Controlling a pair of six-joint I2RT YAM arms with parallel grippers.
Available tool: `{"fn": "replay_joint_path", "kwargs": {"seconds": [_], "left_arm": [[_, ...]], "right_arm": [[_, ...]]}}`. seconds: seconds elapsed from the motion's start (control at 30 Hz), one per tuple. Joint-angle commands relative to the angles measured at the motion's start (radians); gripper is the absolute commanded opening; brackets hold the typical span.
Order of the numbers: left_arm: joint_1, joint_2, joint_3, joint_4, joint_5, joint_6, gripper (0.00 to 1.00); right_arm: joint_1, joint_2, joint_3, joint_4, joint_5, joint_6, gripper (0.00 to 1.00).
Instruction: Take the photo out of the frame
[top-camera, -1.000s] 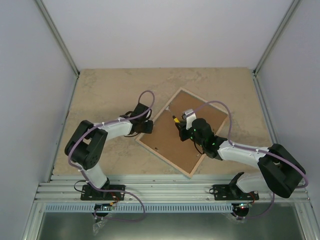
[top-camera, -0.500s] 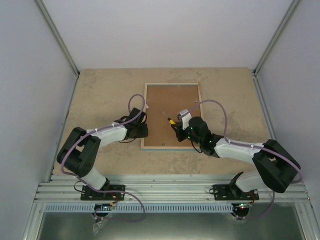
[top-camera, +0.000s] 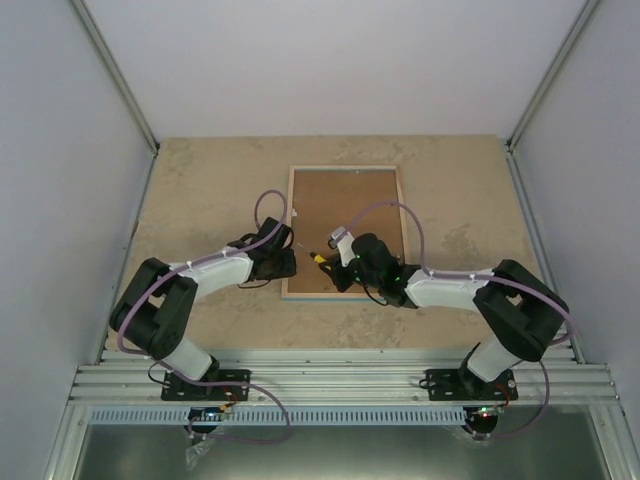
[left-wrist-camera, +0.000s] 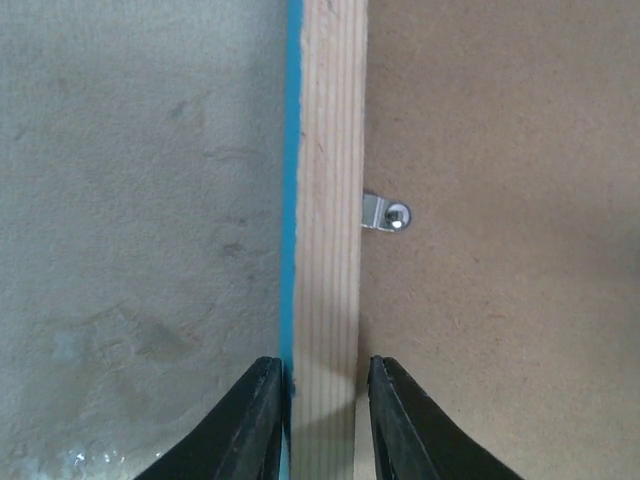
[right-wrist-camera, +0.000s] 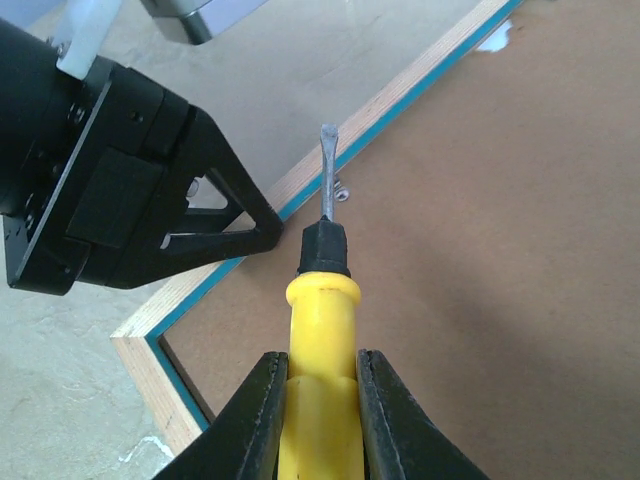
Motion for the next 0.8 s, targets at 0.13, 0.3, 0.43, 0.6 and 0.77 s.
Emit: {"fn": "replay_joint_path", "kwargs": {"seconds": [0.13,0.3,0.43,0.6,0.77], "left_arm": [[-0.018,0.006,-0.012,-0.022,0.006,-0.015,0.22],[-0.025,0.006,-0.008,-0.022,0.006,-0.020,0.13],[-0.034,0.007,-0.004,-0.022,0.006,-0.024,0.09],[-0.038,0.006,-0.009,-0.016,0.006,-0.037,0.06],[-0.046,0.005,-0.014,-0.002,0.030,-0.049,0.03]], "right_arm": [[0.026,0.076,0.068,-0.047,-0.028,0.020,0.00],[0.033,0.112,0.095,-0.071,-0.029,0.025,0.01],[0.039,0.138,0.114,-0.088,-0.024,0.034,0.01],[0.043,0.164,0.124,-0.097,-0.004,0.050,0.00],[0.045,0.189,0.127,-0.089,0.009,0.072,0.00]]}}
